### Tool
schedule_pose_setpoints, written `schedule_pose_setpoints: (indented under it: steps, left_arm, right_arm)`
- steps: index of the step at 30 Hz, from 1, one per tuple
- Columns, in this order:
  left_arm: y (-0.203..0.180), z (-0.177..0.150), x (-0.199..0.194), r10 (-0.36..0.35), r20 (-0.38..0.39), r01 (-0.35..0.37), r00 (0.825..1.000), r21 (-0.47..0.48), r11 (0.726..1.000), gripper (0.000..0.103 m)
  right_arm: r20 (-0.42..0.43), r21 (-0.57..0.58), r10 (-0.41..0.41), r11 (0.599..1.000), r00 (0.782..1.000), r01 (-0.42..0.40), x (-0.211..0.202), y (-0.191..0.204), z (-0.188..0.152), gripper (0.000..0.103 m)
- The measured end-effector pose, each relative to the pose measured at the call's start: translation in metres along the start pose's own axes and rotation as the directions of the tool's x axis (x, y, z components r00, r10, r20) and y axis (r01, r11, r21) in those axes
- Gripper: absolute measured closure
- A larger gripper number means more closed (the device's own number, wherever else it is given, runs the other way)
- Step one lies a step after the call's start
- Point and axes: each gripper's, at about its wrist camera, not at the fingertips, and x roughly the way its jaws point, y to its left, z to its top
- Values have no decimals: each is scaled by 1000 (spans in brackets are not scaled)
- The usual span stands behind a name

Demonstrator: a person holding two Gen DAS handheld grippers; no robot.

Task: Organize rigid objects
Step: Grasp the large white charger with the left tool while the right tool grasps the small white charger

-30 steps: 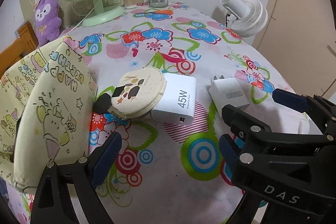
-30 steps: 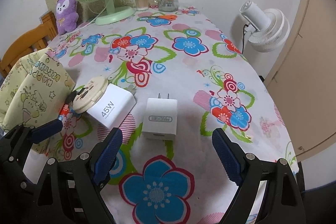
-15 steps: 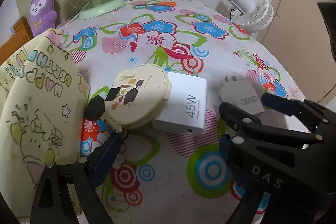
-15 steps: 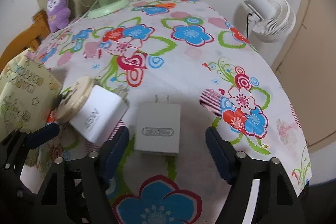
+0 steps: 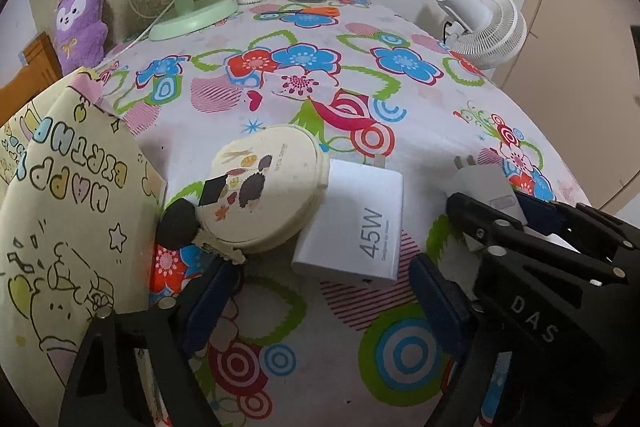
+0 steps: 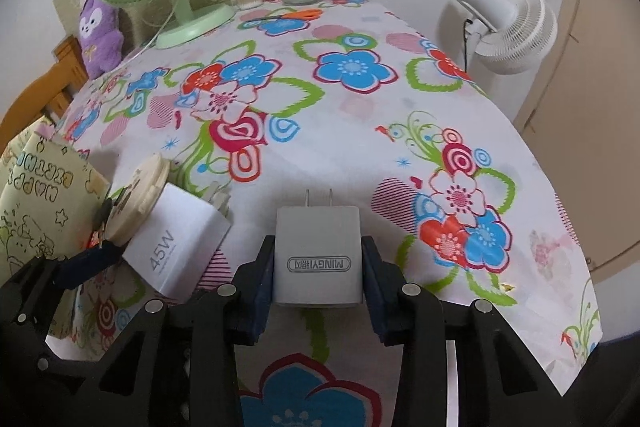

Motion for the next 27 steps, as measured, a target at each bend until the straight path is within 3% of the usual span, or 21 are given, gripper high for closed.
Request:
schedule_pose_setpoints:
  steps: [7,12,27]
  left_arm:
    - [-10,6,4,17,17,-17,1000,36,999,32]
    - [-17,8,4,6,31,-8,1000,59,998,53]
    - [-22,-4,-14,-11,51,7,999,92,996,54]
  right_arm:
    - [0,34,-2,999,1000,2,-1,-10,1,60]
    - [7,38,-7,999,1000,7,-3,-13,1,60]
    - [19,37,-32,999,999,31,-21,-8,-12,60]
